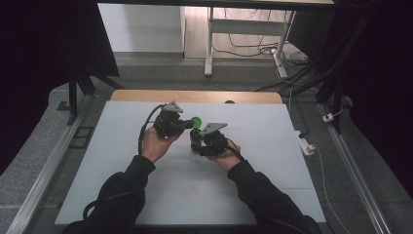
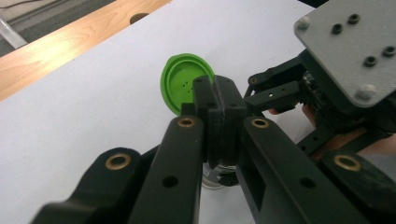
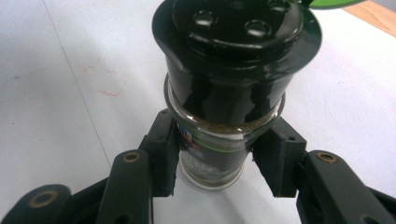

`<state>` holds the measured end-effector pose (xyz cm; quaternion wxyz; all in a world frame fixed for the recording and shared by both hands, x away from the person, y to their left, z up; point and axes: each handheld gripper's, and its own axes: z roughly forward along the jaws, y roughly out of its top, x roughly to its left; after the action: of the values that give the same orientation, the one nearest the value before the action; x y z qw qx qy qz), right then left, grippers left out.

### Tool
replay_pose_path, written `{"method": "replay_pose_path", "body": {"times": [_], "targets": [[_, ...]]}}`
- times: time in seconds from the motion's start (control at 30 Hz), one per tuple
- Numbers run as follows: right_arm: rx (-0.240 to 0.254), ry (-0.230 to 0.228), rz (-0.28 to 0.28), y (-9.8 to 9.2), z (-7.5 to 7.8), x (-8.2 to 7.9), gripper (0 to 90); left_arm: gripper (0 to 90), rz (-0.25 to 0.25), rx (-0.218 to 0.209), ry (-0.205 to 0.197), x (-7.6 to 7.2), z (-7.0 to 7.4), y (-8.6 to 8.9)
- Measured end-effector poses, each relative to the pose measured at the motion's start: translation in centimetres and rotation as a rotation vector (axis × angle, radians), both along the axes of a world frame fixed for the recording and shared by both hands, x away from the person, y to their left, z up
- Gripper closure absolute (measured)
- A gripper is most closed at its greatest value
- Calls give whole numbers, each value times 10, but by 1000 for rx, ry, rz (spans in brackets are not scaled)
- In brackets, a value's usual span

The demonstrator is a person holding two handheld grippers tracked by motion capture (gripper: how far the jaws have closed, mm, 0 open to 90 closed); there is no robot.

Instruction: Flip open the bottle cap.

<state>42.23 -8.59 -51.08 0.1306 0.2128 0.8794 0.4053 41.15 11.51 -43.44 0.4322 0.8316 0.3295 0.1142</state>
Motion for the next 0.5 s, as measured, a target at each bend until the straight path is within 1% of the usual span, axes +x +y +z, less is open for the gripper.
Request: {"method": "replay_pose_path", "body": {"times": [0.03, 0.1, 0.2, 0.23, 0.27, 0.3, 0.33, 0.37, 0.4, 0.43, 0.47, 0.5], "targets": [[0, 2, -1, 0, 0, 0, 537, 884, 0, 0, 0, 0, 0, 0], [1, 3, -1, 0, 0, 0, 537, 840, -9, 7, -12, -2, 4, 3], [0, 4, -1, 0, 0, 0, 537, 752, -11, 12, -21, -4, 7, 6], [-2, 4, -2, 0, 0, 0, 536, 710, -13, 15, -23, -5, 8, 8], [-2, 4, -2, 0, 0, 0, 536, 710, -20, 12, -20, -6, 9, 9], [-3, 8, -9, 1, 1, -1, 535, 625, -29, 15, -16, -7, 10, 11], [-5, 7, -11, 1, 1, -1, 535, 599, -31, 26, -20, -8, 10, 12], [-5, 7, -11, 1, 1, -1, 535, 599, -33, 36, -26, -10, 10, 13], [-5, 6, -14, 1, 1, -1, 534, 523, -47, 43, -20, -13, 10, 15], [-6, 4, -14, 1, 1, -1, 534, 487, -47, 43, -20, -13, 10, 15], [-6, 4, -15, 1, 1, -1, 533, 454, -45, 49, -21, -15, 10, 16], [-6, 4, -15, 1, 1, -1, 533, 454, -49, 55, -17, -17, 9, 16]]}}
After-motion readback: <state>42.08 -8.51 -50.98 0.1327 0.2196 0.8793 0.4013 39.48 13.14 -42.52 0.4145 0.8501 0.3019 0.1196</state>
